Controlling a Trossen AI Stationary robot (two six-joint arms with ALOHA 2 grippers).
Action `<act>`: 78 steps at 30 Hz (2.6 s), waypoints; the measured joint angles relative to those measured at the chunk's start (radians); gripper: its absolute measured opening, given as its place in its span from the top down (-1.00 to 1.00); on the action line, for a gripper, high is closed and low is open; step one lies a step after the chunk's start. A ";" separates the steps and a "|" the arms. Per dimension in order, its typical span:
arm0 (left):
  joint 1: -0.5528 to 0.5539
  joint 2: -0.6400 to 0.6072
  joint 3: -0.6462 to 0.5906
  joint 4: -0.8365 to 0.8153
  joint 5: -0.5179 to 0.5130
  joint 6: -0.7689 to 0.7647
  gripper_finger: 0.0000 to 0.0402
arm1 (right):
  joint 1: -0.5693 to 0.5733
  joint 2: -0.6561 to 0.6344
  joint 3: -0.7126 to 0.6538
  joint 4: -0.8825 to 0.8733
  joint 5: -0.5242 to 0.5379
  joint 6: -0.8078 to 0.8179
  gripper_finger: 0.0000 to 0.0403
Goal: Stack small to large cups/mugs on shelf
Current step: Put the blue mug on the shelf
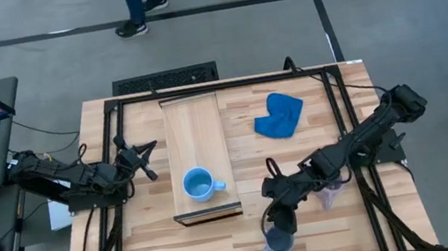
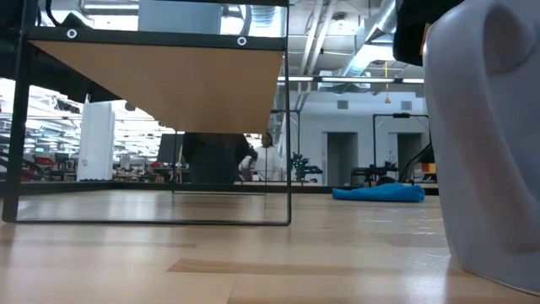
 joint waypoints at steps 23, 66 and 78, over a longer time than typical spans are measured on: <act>0.000 0.000 0.000 -0.014 0.000 -0.025 1.00 | -0.015 0.000 0.000 0.232 -0.056 0.105 0.41; 0.000 0.000 0.000 -0.014 0.020 -0.050 1.00 | 0.120 0.010 0.101 0.443 0.025 0.069 0.40; -0.001 0.000 0.000 -0.014 0.058 -0.050 1.00 | 0.016 0.010 0.101 0.368 0.056 0.013 -0.21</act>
